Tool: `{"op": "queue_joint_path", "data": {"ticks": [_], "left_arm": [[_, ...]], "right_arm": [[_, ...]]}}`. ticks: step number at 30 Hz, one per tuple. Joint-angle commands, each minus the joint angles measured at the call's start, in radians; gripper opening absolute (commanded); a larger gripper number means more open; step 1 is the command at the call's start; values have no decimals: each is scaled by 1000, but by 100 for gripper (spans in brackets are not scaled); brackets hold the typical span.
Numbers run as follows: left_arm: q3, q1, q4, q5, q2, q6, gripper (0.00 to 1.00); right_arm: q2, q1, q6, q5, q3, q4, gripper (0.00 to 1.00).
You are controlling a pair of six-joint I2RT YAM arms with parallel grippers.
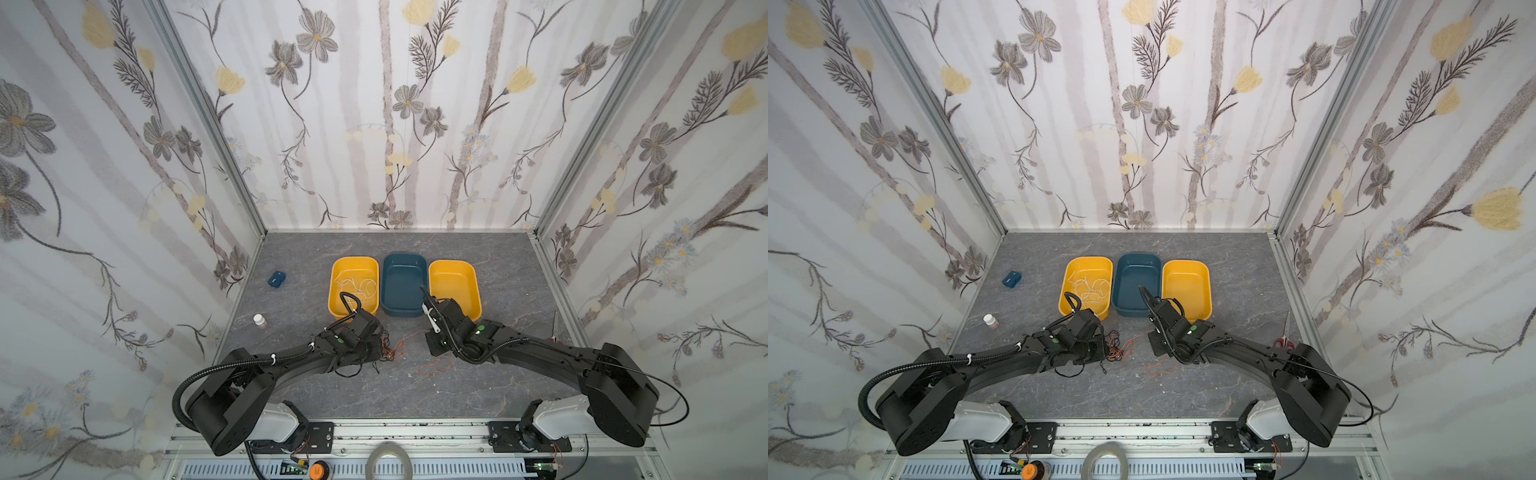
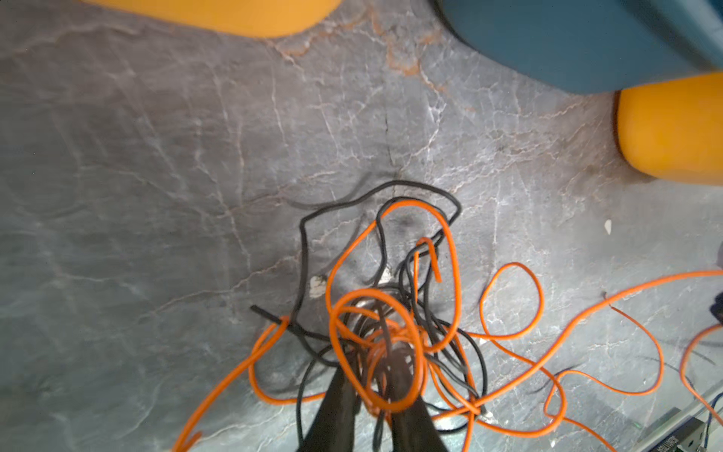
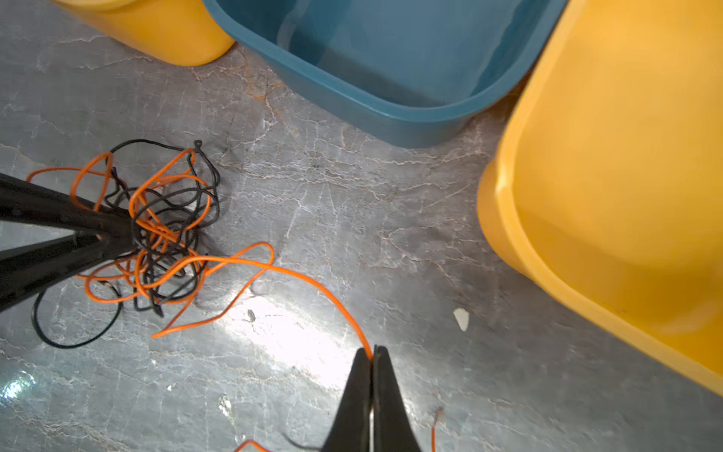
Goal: Untangle the cables
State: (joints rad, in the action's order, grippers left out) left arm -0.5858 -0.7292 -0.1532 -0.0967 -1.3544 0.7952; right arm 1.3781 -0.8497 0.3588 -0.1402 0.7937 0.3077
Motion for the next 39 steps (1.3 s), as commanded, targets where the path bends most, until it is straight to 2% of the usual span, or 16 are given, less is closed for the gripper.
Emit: {"op": "queue_joint_path", "data": {"ticks": [1,6,18,22,25,29,33,39], "left_arm": [[11,17,-45,47,42,17,15],[45,56,-101,72,146,24,14],[67,124,-220,92,288,12,14],[68,136,-214,64,314,2,17],[53,136,-162,-27,304,-21,25],[11,112,-88,-129,272,-26,38],[-68,56,-81,-165,188,-101,52],[-158,54,-62,-205,1,-192,61]], "right_arm": [[-48,2,29,-104,-8,80,0],[-137,5,70,-192,-29,149,0],[-229,34,102,-258,-27,265,0],[-269,42,64,-157,-25,245,0],[-295,31,21,-42,-27,202,0],[-306,28,11,14,-17,189,0],[-332,17,-28,89,-33,164,0],[-437,-10,-77,204,-94,85,0]]}}
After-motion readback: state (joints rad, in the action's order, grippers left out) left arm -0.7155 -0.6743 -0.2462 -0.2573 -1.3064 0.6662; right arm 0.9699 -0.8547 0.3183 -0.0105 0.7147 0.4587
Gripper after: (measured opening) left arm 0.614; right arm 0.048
